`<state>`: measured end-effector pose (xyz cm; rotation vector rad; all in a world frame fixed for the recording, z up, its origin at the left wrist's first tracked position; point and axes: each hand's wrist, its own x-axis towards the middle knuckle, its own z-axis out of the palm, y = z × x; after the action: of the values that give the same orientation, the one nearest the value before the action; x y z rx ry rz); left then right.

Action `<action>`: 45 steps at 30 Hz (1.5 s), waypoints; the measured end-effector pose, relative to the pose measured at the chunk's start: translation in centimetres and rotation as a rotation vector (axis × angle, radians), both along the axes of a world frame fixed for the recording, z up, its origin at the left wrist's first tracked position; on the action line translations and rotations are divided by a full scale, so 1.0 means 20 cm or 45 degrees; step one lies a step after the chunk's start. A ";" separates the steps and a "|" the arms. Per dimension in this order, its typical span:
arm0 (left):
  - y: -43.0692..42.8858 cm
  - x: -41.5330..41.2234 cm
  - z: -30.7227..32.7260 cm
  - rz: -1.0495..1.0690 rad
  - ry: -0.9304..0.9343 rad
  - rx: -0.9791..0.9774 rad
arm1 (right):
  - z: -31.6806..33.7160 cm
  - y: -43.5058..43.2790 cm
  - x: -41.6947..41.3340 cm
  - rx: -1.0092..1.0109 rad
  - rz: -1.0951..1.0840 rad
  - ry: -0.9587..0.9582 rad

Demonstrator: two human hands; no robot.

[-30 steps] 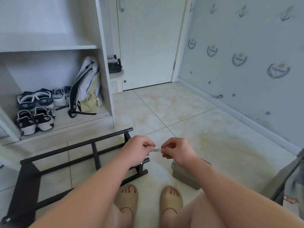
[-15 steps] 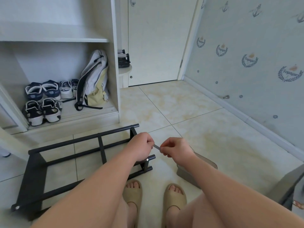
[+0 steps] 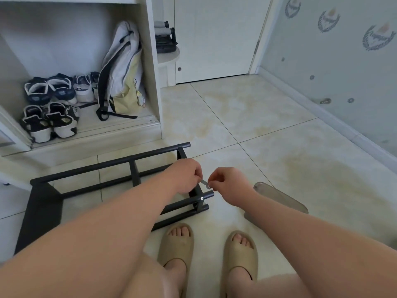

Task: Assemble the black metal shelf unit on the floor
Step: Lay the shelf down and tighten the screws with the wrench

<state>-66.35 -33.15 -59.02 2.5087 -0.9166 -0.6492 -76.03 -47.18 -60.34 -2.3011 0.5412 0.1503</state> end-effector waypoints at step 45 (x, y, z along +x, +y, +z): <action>-0.03 0.44 -1.30 0.463 0.909 -0.301 | -1.07 -0.40 0.76 -0.816 1.418 0.064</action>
<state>-57.52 -33.66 -85.09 1.9243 -0.2483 -1.1197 -60.88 -55.21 -81.79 -2.9623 -0.8546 0.6316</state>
